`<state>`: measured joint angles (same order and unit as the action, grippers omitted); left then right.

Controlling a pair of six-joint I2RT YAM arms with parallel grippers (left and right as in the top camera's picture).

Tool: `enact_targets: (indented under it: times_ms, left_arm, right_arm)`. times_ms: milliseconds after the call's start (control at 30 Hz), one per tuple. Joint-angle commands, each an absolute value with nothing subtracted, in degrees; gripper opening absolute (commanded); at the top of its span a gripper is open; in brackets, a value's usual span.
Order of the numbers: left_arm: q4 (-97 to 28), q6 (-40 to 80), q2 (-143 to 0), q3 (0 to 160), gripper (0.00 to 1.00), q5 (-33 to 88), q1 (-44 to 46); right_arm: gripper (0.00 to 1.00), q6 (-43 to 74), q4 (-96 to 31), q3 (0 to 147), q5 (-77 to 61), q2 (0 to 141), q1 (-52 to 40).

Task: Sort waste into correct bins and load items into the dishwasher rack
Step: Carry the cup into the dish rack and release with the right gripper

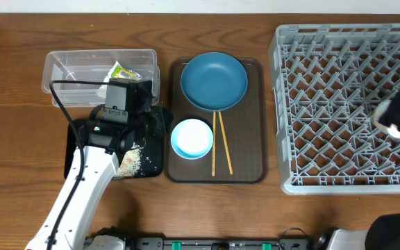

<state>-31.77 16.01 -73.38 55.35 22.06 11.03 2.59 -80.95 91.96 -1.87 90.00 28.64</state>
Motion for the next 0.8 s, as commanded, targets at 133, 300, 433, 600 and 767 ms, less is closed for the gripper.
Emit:
enact_targets:
  times_ms: [133,300,433,600,767]
  left_arm:
    - [-32.40,14.83,-73.03,55.64,0.29,21.15,10.83]
    - [-32.51,14.83,-73.03,55.64,0.29,21.15,10.83]
    - [-32.51,14.83,-73.03,55.64,0.29,21.12,10.83]
    - [-32.51,14.83,-73.03,55.64,0.29,21.12,10.83]
    - [-32.51,14.83,-73.03,55.64,0.31,21.12,10.83]
  right_arm:
    - [0.25,4.27,-81.87,92.95,-0.21,96.03,34.06]
    - [0.26,4.27,-81.69,92.95,-0.25,100.92,34.48]
    - [0.27,4.25,-82.15,92.95,-0.47,104.68,34.48]
    - [0.29,4.23,-82.65,92.92,-0.45,108.44,34.48]
    - [0.54,4.23,-82.78,92.92,-0.47,109.38,34.48]
